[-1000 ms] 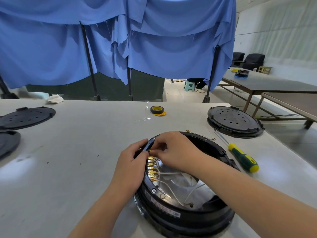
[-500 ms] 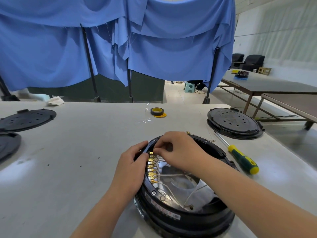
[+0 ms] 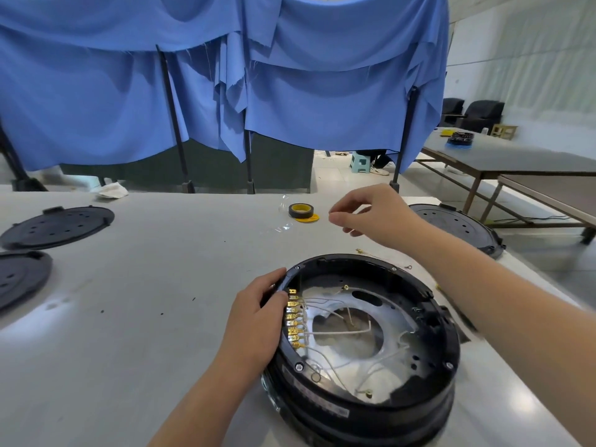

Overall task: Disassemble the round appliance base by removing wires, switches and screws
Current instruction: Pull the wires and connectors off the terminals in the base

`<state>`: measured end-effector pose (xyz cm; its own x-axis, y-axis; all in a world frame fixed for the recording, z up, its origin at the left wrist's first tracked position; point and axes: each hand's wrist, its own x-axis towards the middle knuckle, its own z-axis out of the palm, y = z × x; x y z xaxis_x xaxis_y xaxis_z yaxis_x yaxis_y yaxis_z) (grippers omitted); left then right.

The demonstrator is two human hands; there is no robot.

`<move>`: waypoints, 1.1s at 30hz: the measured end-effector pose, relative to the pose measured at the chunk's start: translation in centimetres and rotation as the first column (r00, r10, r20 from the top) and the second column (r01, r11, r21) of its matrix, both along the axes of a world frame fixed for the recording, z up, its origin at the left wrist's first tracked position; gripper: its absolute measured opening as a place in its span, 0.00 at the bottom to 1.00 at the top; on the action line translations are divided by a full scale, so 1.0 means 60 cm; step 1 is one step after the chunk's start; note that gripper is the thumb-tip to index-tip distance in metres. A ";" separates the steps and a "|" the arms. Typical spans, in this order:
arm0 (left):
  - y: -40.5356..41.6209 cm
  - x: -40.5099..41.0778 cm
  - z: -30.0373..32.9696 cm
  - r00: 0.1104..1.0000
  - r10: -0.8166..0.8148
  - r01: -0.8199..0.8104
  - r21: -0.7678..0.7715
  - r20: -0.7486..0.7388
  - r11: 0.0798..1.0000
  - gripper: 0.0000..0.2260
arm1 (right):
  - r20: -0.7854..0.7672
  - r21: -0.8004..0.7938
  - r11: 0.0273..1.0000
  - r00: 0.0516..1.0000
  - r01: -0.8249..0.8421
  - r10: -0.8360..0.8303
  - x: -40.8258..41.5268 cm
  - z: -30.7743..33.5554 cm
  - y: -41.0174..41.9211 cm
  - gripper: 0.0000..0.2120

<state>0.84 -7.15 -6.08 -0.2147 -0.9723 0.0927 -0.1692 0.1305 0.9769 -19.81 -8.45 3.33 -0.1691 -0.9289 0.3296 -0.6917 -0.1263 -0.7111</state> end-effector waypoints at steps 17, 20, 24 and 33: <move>-0.001 -0.004 -0.010 0.997 0.037 -0.036 0.014 -0.068 0.999 0.17 | -0.391 0.361 0.897 0.914 0.257 -0.105 -0.133 -0.113 -0.110 0.07; -0.001 -0.003 -0.011 0.997 0.034 -0.034 0.012 -0.071 0.999 0.17 | -0.397 0.368 0.894 0.912 0.257 -0.099 -0.135 -0.119 -0.112 0.07; -0.001 -0.004 -0.010 0.997 0.038 -0.037 0.017 -0.071 0.999 0.17 | -0.360 0.342 0.911 0.928 0.229 -0.098 -0.135 -0.111 -0.109 0.06; -0.001 -0.004 -0.009 0.997 0.036 -0.035 0.017 -0.065 0.999 0.18 | -0.210 0.083 0.996 0.977 0.043 -0.025 -0.039 -0.030 -0.040 0.06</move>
